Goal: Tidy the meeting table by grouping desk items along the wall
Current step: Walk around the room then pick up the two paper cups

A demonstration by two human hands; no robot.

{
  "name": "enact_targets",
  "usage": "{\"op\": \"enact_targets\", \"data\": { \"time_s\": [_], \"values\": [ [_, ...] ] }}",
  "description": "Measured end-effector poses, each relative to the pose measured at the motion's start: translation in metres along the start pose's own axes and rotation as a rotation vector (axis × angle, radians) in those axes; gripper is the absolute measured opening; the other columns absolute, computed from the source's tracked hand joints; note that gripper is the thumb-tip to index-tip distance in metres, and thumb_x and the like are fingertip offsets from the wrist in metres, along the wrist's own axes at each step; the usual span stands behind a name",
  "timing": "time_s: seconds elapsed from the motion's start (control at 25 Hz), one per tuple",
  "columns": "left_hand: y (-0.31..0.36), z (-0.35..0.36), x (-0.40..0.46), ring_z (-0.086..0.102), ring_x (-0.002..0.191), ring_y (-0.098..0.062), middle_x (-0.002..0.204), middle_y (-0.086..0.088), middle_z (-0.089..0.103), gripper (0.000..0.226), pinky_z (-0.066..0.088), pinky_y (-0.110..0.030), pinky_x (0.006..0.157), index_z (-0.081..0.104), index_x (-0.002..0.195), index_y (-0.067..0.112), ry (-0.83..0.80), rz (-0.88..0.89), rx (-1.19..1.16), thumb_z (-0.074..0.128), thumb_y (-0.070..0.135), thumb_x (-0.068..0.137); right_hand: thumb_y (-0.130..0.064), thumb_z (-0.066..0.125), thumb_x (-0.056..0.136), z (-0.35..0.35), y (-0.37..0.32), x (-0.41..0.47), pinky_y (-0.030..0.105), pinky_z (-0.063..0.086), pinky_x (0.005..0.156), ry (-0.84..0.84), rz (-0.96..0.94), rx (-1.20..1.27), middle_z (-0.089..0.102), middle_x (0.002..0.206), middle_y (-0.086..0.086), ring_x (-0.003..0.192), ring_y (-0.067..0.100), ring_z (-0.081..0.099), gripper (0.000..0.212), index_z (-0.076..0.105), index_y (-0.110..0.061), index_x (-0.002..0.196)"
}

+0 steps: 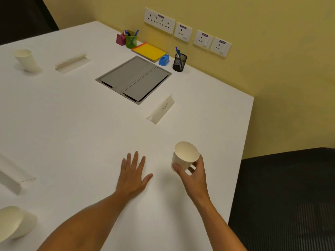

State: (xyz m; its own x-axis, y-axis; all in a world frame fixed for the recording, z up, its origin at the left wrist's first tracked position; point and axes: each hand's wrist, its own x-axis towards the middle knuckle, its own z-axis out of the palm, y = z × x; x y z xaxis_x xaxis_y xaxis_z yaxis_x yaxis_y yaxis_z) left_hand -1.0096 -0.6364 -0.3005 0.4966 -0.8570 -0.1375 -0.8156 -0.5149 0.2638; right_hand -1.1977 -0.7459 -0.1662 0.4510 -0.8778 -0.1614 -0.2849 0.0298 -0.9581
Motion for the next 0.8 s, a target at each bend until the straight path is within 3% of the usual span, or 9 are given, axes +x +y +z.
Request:
{"op": "enact_targets", "data": {
  "time_s": [0.08,0.24,0.52,0.8],
  "values": [
    [0.001,0.005,-0.004,0.0,0.152,-0.033,0.165,-0.011,0.007,0.079,0.009,-0.053,0.121,0.02,0.156,0.023,0.013,-0.006,0.051,0.018,0.07,0.092,-0.029,0.085,0.078,0.0,-0.003,0.051,0.017,0.051,0.086,-0.003,-0.001,0.006,0.053,0.137,-0.012,0.119,0.004,0.056,0.078,0.041,-0.03,0.142],
    [0.002,0.0,-0.005,-0.003,0.152,-0.031,0.165,-0.009,0.003,0.077,0.01,-0.054,0.121,0.015,0.157,0.025,0.003,-0.024,0.098,0.023,0.067,0.094,-0.023,0.084,0.08,0.006,-0.007,0.152,0.026,0.052,0.094,0.016,-0.023,-0.015,0.055,0.136,-0.002,0.114,0.008,0.059,0.072,0.043,-0.021,0.14],
    [0.004,-0.005,-0.005,-0.001,0.152,-0.03,0.165,-0.008,0.002,0.077,0.016,-0.056,0.119,0.017,0.156,0.024,-0.034,-0.042,0.078,0.028,0.066,0.093,-0.039,0.081,0.072,0.023,0.009,0.313,0.046,0.051,0.1,0.089,-0.018,-0.152,0.055,0.132,-0.002,0.119,0.021,0.057,0.075,0.043,-0.025,0.135],
    [0.001,-0.001,-0.003,0.012,0.151,-0.034,0.164,-0.01,0.011,0.079,0.023,-0.059,0.114,0.027,0.154,0.021,-0.044,-0.039,0.062,0.031,0.068,0.091,-0.031,0.083,0.075,0.043,0.01,0.408,0.044,0.048,0.105,0.175,-0.004,-0.167,0.055,0.133,0.002,0.123,0.024,0.054,0.077,0.041,-0.017,0.138]
  ]
}}
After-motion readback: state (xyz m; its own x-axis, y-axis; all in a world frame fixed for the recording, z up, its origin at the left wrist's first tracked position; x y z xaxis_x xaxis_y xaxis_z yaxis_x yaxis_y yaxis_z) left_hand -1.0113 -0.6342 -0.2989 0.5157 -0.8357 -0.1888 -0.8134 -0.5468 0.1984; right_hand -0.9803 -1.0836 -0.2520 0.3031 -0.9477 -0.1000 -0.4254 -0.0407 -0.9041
